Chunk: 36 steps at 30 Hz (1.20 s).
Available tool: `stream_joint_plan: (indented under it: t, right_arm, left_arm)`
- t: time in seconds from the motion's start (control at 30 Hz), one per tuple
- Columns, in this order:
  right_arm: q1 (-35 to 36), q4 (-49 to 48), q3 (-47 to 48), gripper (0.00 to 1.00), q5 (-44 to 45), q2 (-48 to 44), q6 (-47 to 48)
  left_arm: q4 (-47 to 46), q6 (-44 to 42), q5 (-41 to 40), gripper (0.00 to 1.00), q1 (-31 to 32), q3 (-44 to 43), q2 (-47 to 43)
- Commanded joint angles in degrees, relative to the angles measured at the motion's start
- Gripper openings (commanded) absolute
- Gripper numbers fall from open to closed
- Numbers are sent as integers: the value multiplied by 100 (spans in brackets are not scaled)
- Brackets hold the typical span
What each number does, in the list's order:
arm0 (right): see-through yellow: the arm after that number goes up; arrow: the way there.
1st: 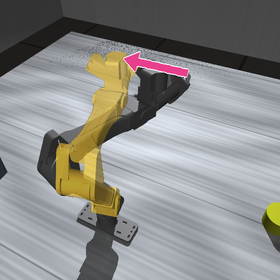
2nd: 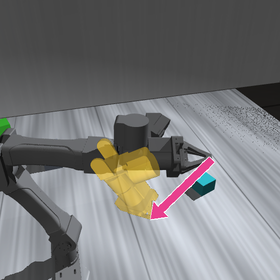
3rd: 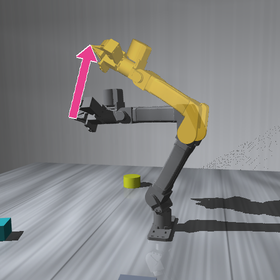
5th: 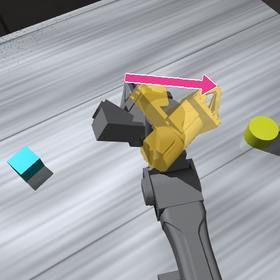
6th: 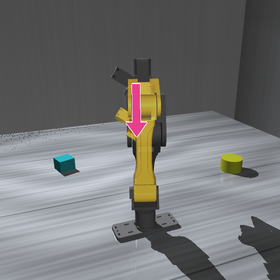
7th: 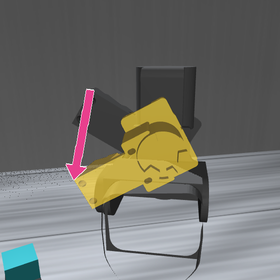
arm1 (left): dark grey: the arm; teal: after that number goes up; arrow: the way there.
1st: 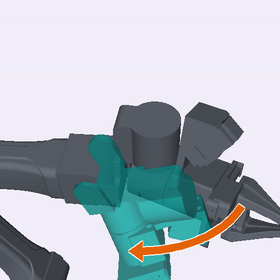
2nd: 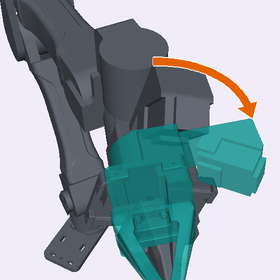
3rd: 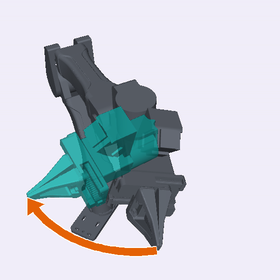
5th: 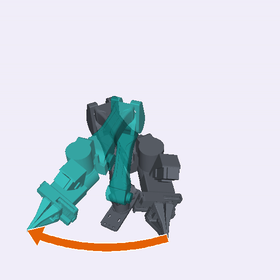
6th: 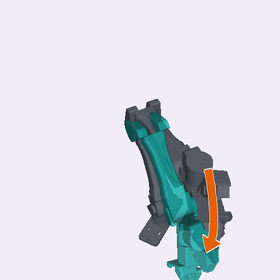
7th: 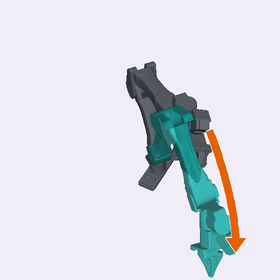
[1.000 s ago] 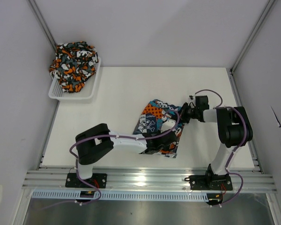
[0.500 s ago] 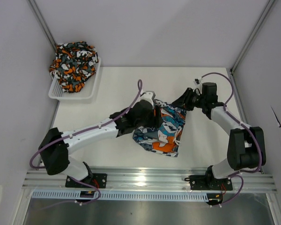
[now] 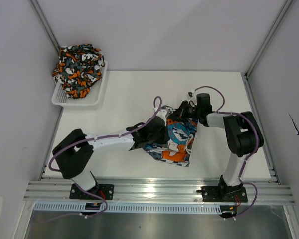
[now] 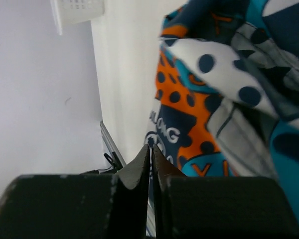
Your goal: Fold and stack the shorts
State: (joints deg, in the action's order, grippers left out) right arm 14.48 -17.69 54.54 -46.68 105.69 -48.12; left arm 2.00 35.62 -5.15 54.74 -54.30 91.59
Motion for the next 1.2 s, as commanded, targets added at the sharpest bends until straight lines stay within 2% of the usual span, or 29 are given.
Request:
stream_joint_plan:
  t: [0.0, 0.1, 0.3, 0.5, 0.7, 0.77, 0.8, 0.83, 0.87, 0.9, 0.93, 0.97, 1.03, 1.07, 1.1, 1.13, 1.17]
  right_arm:
    - [64, -665, 311, 5, -88, 495, -198]
    - [11, -823, 469, 4, -43, 935, -224]
    - [-94, -780, 943, 3, 70, 1445, -243]
    - [-68, 256, 1462, 3, 492, 1586, 100]
    - [142, 1680, 2542, 4, 686, 1832, 829]
    - [230, 1734, 2762, 8, 616, 1824, 944]
    - [239, 1734, 2798, 16, 607, 1719, 962]
    - [231, 1734, 2851, 20, 607, 1622, 971]
    - [205, 1891, 2886, 24, 633, 1517, 1049]
    - [170, 2119, 2939, 36, 642, 1412, 1128]
    - [134, 2260, 3044, 42, 677, 1150, 1216]
    - [38, 2409, 3053, 46, 773, 999, 1391]
    - [-24, 2744, 2966, 58, 975, 413, 1515]
    - [-59, 2815, 2731, 61, 1272, 182, 1559]
    - [-68, 2981, 2580, 67, 1501, -55, 1551]
    - [-59, 3087, 2248, 68, 2078, -544, 1394]
    - [-59, 3183, 2036, 68, 2084, -793, 1262]
  left_arm:
    - [-815, 191, 198, 8, 19, 104, 472]
    - [-1078, 419, 190, 0, 45, 270, 877]
    - [-1228, 1297, -433, 0, 475, 657, 1299]
    - [-1316, 1615, -557, 0, 625, 834, 1353]
    - [-965, 1554, -663, 0, 863, 360, 1317]
    - [-859, 1580, -515, 1, 906, 132, 1309]
    - [-790, 1563, -479, 2, 915, 78, 1274]
    - [-728, 1554, -470, 4, 924, 0, 1126]
    - [-675, 1493, -417, 6, 933, -71, 1028]
    - [-596, 1440, -400, 8, 933, -98, 914]
    - [-282, 1396, -443, 12, 916, -228, 617]
    - [-70, 1335, -487, 31, 898, -256, 449]
    - [491, 1124, -540, 49, 811, -378, 124]
    - [651, 1010, -540, 63, 775, -423, -191]
    - [818, 957, -462, 66, 723, -458, -342]
    - [1115, 834, -409, 69, 627, -519, -648]
    - [1266, 789, -408, 70, 582, -520, -791]
